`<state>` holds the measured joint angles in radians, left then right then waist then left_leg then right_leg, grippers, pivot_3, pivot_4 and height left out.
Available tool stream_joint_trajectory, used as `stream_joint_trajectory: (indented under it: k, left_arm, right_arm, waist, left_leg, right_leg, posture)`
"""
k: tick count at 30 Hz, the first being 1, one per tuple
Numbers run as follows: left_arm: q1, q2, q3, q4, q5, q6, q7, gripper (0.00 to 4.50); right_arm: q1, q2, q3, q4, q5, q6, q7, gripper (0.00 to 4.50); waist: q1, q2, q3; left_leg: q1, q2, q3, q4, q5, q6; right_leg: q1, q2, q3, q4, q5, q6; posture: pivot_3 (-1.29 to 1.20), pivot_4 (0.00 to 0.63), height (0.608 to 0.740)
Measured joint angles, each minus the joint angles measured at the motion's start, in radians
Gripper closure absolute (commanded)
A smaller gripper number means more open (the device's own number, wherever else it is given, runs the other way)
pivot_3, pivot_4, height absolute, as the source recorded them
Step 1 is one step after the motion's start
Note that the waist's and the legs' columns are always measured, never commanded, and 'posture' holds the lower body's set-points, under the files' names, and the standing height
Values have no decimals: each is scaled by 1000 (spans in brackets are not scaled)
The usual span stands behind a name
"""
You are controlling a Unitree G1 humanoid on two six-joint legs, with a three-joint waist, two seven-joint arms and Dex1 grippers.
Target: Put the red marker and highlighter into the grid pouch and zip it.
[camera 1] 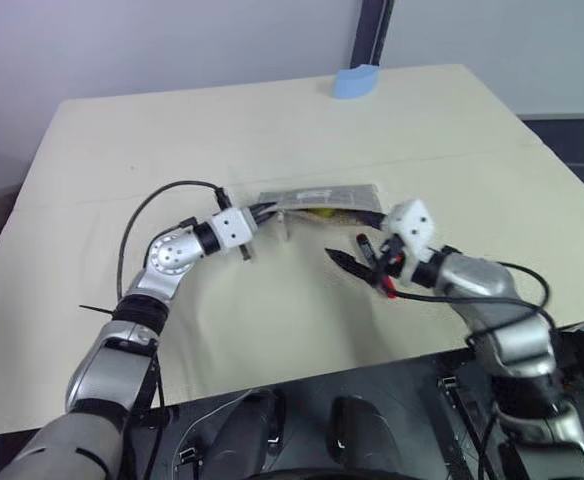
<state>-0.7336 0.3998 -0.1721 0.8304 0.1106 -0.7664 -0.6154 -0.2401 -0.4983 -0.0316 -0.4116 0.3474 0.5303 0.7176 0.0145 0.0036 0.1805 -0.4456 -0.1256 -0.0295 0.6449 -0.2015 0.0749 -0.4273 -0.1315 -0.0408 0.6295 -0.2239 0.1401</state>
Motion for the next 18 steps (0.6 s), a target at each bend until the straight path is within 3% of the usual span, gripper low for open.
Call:
stream_joint_trajectory:
  k: [3, 6, 11, 15, 18]
  left_arm:
    - [-8, 6, 1, 23, 20, -1, 37, 4500]
    - [-10, 12, 0, 41, 38, -4, 60, 4500]
    - [-14, 32, -7, 79, 97, -19, 112, 4500]
    - [-26, 24, -13, 97, 121, -29, 134, 4500]
    - [-30, 22, -14, 102, 123, -34, 135, 4500]
  right_arm:
    - [131, -29, -74, -151, 116, 63, 14, 49]
    - [226, -53, -108, -192, 138, 86, -3, 49]
    - [390, -11, -82, -169, -57, 51, -211, 49]
    - [397, 109, -10, -171, -138, 62, -365, 49]
    - [388, 135, 37, -170, -186, 76, -431, 49]
  waist:
    - [2, 0, 0]
    - [1, 0, 0]
    - [2, 0, 0]
    - [0, 0, 0]
    - [1, 0, 0]
  left_leg:
    - [1, 0, 0, 0, 0, 0]
    - [1, 0, 0, 0, 0, 0]
    - [1, 0, 0, 0, 0, 0]
    - [1, 0, 0, -1, 0, 0]
    - [1, 0, 0, -1, 0, 0]
  right_leg:
    - [1, -1, 0, 0, 0, 0]
    - [2, -1, 0, -1, 0, 0]
    - [1, -1, 0, -1, 0, 0]
    - [0, -1, 1, 0, 0, 0]
    - [0, 0, 1, -1, 0, 0]
  posture:
    - [0, 150, 740]
    - [0, 150, 740]
    - [0, 150, 740]
    - [0, 150, 740]
    - [0, 150, 740]
